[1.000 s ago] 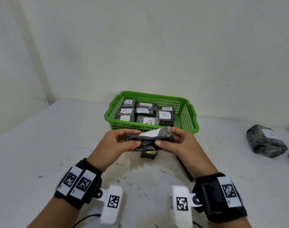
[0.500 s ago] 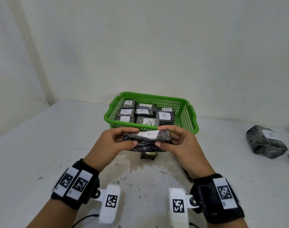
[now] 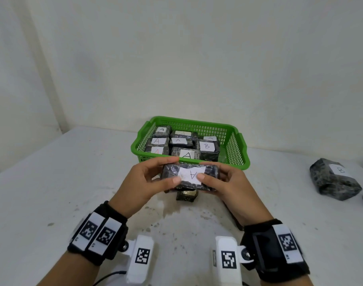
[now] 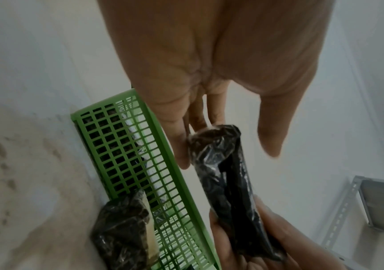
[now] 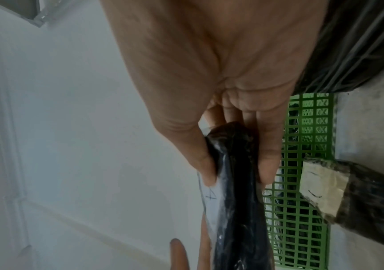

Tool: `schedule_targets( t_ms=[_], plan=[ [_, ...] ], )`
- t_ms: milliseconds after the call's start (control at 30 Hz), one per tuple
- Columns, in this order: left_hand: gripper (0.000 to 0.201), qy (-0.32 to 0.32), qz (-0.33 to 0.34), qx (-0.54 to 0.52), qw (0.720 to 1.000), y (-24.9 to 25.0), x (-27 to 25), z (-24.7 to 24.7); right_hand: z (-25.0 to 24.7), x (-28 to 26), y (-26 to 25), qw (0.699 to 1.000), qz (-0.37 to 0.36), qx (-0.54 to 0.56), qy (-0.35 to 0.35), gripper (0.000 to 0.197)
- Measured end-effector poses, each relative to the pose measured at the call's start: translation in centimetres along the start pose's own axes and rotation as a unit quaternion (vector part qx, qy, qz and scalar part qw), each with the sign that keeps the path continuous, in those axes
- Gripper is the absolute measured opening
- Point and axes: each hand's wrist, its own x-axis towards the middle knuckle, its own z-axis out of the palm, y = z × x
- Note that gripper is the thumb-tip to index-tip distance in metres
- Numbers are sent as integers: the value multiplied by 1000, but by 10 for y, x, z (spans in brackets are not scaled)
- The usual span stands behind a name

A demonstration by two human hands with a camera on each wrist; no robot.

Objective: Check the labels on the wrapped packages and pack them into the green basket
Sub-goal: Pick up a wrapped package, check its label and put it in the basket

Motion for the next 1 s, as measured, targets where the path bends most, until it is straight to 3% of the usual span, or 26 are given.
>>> schedule_targets(
  t_ms=[133,267,400,600,733,900,1000],
  plan=[
    [30,-4,-39,54,998,-1,1,0,-2,-1,0,998,-29,-60,-1,34],
    [23,2,-48,74,996,-3,1,-2,1,0,2,999,-16,-38,-11,37],
    [24,-24,-57,72,995,-1,0,-1,1,-1,0,997,-37,-67,10,26],
    [22,16,-58,54,997,-3,1,-3,2,0,1,1000,-14,-25,-7,46],
    [22,5,-76,19,997,-4,2,-2,-2,1,2,999,-25,-44,16,44],
    [31,-43,-74,85,993,-4,3,-8,0,-1,-3,998,-44,-20,33,48],
    [42,-65,-63,137,986,-7,2,-11,2,-1,-7,998,-51,28,8,53]
  ],
)
